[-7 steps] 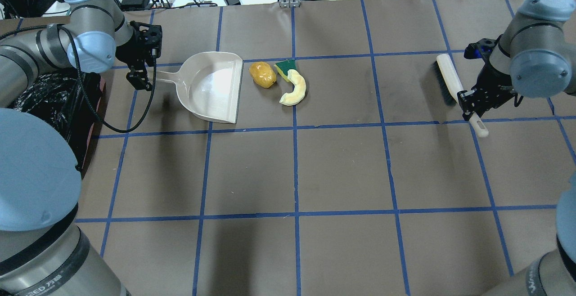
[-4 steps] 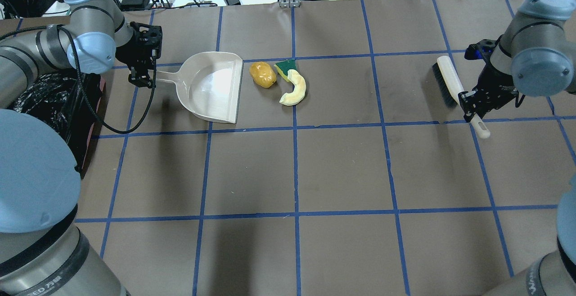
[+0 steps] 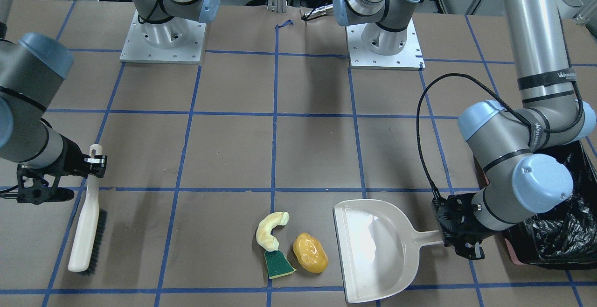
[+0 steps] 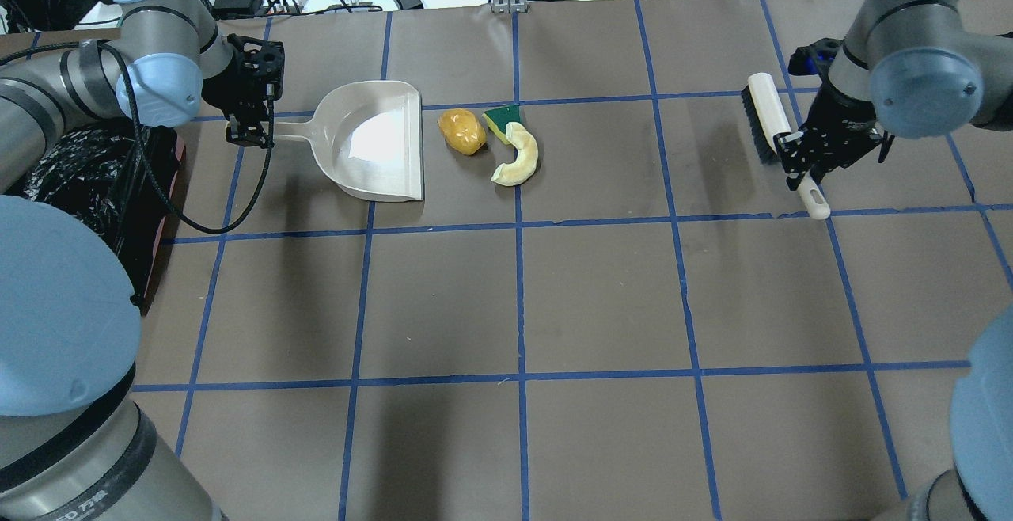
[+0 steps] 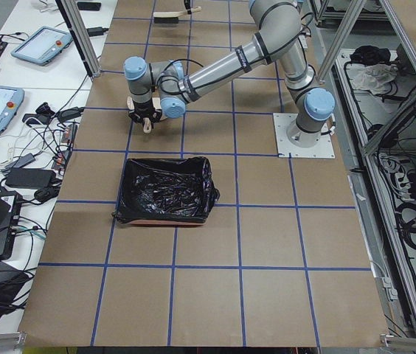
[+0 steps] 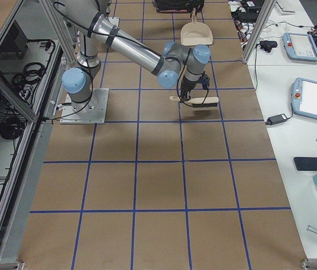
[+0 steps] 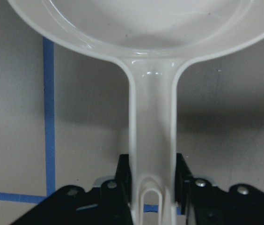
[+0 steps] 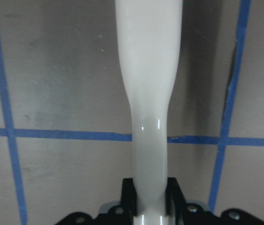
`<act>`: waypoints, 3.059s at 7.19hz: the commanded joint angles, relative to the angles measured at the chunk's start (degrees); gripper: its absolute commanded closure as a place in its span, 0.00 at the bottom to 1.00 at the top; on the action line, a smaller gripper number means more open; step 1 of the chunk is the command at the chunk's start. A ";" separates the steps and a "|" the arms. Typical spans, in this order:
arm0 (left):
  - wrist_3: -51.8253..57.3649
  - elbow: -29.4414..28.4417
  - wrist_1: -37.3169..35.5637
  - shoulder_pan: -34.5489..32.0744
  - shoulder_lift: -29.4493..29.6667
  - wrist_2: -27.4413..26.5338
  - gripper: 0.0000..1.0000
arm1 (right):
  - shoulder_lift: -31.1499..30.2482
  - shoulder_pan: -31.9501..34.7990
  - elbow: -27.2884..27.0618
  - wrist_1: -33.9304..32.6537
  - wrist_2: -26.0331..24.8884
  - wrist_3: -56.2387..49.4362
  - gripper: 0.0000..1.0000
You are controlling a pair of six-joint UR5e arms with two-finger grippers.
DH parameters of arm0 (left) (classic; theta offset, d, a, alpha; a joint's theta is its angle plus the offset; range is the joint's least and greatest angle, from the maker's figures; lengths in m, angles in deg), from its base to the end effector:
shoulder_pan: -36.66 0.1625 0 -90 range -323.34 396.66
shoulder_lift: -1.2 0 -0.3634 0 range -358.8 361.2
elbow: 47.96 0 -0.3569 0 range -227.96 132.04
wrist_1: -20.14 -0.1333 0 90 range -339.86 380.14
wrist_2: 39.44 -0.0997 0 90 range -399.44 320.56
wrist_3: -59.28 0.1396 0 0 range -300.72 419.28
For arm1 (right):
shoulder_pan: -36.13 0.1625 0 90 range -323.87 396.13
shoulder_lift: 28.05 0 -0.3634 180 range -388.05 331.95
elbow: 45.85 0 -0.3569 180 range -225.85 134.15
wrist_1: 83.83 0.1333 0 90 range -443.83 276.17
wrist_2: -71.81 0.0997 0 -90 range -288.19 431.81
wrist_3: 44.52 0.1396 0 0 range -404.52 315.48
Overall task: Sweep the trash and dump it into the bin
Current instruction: 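Carry the brush with the right gripper toward the potato and banana peel, then sweep the potato, peel and sponge with the brush into the dustpan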
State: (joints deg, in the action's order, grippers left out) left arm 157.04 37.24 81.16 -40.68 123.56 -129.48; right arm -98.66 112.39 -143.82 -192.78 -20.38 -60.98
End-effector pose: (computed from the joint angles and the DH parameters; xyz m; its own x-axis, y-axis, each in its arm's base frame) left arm 0.0046 -0.6283 0.1672 -0.0854 0.9961 -0.0245 0.9963 0.0855 0.0040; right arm 0.0018 -0.5315 0.1887 -0.9987 -0.0499 -0.0052 -0.0501 0.9873 0.1510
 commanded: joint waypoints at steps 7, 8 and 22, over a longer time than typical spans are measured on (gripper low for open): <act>-0.82 -0.13 0.42 -0.88 0.16 -2.60 0.74 | 4.95 21.46 4.61 -2.32 5.60 29.00 1.00; -0.90 -0.13 0.42 -0.88 0.25 -2.60 0.74 | 4.95 22.17 4.71 -2.41 6.83 31.29 1.00; -0.55 -0.30 1.29 -1.06 -0.18 -2.69 0.75 | 19.36 37.81 21.83 -6.18 11.67 57.32 1.00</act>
State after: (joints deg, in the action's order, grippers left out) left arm 156.64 36.97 81.89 -41.72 123.84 -132.04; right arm -80.75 148.84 -124.18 -198.82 -9.71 -5.15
